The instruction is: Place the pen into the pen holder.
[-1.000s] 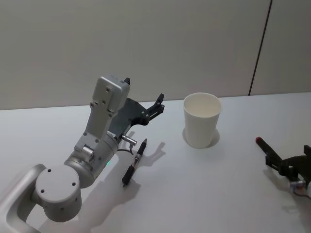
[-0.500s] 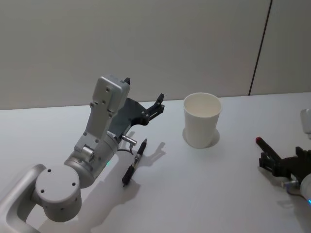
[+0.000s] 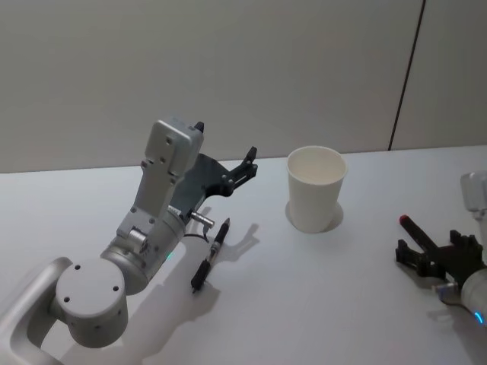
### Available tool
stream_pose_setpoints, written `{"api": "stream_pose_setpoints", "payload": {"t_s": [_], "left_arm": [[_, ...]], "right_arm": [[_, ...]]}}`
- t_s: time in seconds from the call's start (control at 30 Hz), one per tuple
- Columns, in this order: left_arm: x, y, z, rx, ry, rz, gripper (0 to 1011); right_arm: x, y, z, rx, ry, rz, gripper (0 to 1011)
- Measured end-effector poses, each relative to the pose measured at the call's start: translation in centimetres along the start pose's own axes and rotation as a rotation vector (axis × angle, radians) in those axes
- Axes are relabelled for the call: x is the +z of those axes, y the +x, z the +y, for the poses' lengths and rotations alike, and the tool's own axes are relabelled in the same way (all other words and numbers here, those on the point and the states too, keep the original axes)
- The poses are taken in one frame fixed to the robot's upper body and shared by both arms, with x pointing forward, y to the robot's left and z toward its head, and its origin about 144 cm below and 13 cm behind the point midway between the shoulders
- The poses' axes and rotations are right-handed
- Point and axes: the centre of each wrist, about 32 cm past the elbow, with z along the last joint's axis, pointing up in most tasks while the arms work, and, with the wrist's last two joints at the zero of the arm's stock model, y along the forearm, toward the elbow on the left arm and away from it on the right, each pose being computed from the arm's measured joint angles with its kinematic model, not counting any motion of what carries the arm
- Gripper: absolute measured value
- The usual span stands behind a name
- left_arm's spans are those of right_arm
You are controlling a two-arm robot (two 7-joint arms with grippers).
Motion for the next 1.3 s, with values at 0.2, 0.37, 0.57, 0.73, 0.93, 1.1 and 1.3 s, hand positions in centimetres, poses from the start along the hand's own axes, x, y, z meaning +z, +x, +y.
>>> {"api": "stream_pose_setpoints", "payload": {"t_s": [0.2,0.37,0.57,0.73,0.93,1.1,1.3], "left_arm": [[0.00,0.00,0.00,0.000,0.000,0.000,1001],[0.00,0.00,0.00,0.000,0.000,0.000,1001],[0.00,0.00,0.00,0.000,0.000,0.000,1001],[0.00,0.00,0.00,0.000,0.000,0.000,1001],[0.00,0.00,0.00,0.000,0.000,0.000,1001],[0.00,0.00,0.00,0.000,0.000,0.000,1001],[0.00,0.00,0.00,0.000,0.000,0.000,1001]], "right_arm": [[-0.10,-0.01,0.23,0.010,0.000,0.000,1001],[-0.18,-0.06,0.37,0.019,-0.001,0.000,909],[-0.29,-0.14,0.46,0.028,-0.003,0.000,744],[-0.33,-0.15,0.51,0.030,-0.004,0.000,682],[-0.33,-0.16,0.56,0.028,-0.004,0.007,622],[-0.28,-0.16,0.66,0.015,-0.007,0.029,585],[-0.19,-0.09,0.81,-0.002,-0.015,0.061,546]]}}
